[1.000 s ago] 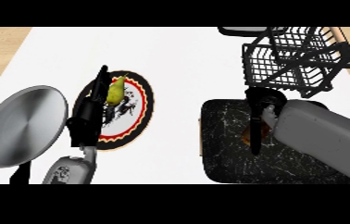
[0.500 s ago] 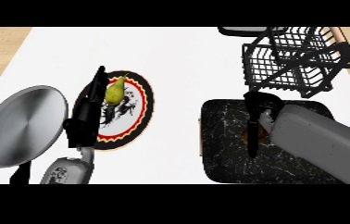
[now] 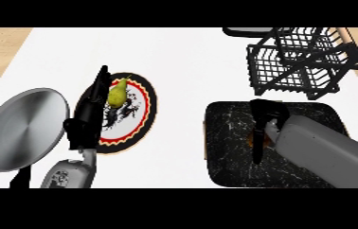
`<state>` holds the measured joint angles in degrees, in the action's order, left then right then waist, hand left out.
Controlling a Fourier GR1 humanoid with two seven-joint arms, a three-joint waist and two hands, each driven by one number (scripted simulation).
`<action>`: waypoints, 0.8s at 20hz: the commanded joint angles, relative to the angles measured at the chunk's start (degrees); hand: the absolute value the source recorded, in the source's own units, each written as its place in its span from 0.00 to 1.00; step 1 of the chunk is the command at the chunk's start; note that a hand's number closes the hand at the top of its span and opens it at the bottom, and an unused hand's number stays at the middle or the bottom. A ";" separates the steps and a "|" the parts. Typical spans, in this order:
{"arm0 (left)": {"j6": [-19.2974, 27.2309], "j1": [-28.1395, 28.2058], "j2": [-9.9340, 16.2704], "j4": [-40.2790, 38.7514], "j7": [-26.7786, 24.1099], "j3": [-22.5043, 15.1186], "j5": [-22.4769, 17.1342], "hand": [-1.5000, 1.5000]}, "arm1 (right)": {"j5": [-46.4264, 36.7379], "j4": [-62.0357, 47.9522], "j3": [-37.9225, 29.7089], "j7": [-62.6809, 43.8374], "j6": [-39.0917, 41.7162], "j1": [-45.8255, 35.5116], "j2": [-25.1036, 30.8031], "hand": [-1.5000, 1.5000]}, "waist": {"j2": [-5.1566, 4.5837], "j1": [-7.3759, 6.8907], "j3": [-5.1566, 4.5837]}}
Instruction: Pick the sweet potato from the tray and place it in the tiered basket
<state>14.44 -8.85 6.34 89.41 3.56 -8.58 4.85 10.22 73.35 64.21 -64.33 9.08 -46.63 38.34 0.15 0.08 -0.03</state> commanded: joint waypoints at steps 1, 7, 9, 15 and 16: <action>0.60 0.34 -1.51 -3.43 -3.31 -0.26 0.97 0.50 | -4.53 0.86 -1.48 -7.91 -2.10 2.11 -1.59 1.00 | -0.06 0.23 -0.02; -1.11 -0.24 -0.38 -0.81 -0.04 0.25 0.44 0.50 | -16.06 -2.98 1.53 1.73 1.67 2.48 -1.19 1.00 | -0.19 -0.55 0.02; -1.05 -2.05 -1.10 -1.39 -0.38 0.66 0.22 0.50 | -19.49 -2.28 2.12 0.90 -0.46 4.68 -2.05 1.00 | -0.14 -0.14 0.02; -1.98 0.66 -0.22 -0.06 -0.37 1.10 0.08 0.50 | -26.91 -1.16 -0.90 2.70 -6.76 5.41 -10.71 1.00 | -0.08 -0.56 0.04; -0.91 -0.04 -2.01 -1.79 -1.94 0.21 1.03 0.50 | -28.04 -3.89 -2.54 5.68 -4.66 4.46 -9.75 1.00 | -0.20 -0.45 0.03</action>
<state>13.34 -9.07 5.19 87.89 2.27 -7.94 5.47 -13.81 71.62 62.29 -59.78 6.70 -43.27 33.28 0.90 0.05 -0.99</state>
